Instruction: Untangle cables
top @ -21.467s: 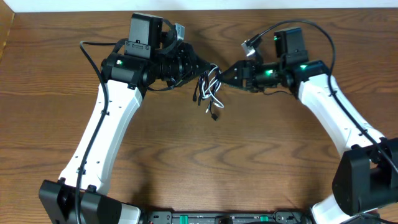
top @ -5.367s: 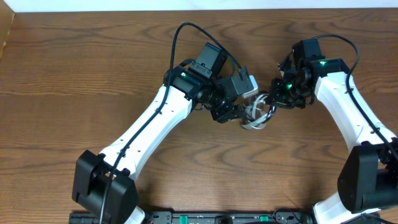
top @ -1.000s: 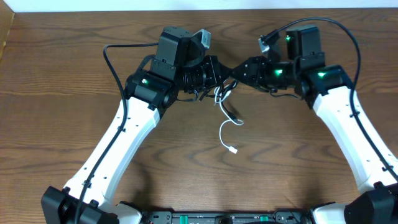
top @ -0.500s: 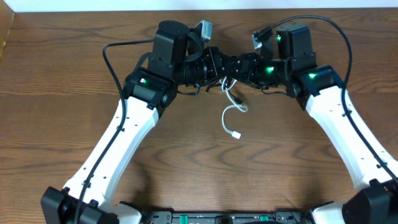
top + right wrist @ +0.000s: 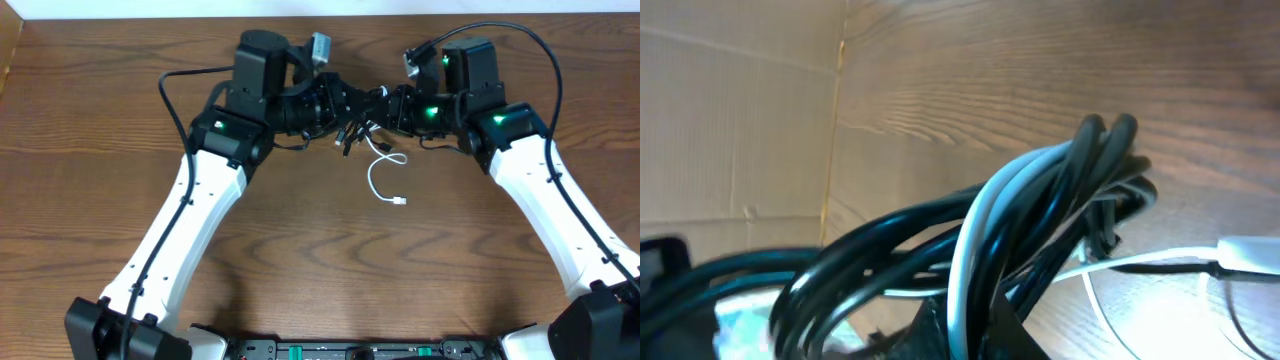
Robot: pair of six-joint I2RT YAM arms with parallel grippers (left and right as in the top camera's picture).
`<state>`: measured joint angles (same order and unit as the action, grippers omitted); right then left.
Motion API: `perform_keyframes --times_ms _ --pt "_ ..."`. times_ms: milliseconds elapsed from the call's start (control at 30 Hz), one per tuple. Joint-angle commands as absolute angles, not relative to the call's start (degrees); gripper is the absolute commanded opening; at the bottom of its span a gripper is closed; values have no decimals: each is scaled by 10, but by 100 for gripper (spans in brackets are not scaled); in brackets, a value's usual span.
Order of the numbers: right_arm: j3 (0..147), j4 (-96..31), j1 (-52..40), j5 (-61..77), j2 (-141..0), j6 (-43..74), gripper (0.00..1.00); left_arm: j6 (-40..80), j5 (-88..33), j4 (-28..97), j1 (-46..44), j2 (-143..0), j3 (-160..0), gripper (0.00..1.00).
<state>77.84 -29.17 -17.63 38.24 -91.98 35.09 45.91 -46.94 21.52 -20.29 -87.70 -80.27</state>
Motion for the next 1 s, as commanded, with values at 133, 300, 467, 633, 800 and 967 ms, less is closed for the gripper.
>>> perform_keyframes --times_ms 133,300,467,633,800,967 --pt "782 -300 -85 538 -886 255 1 306 -421 316 -157 -871 -807 7" --pt "782 -300 -11 639 -868 255 1 199 -409 369 -151 -871 -807 7" --pt "782 -303 46 694 -866 257 1 131 -409 404 -152 -871 -807 7" --pt "782 -328 72 661 -866 256 1 105 -414 422 -152 -871 -807 8" --pt "782 -359 51 612 -866 249 8 105 -457 398 -152 -871 -807 8" --pt "782 -361 9 585 -866 250 47 107 -631 306 -152 -871 -807 7"
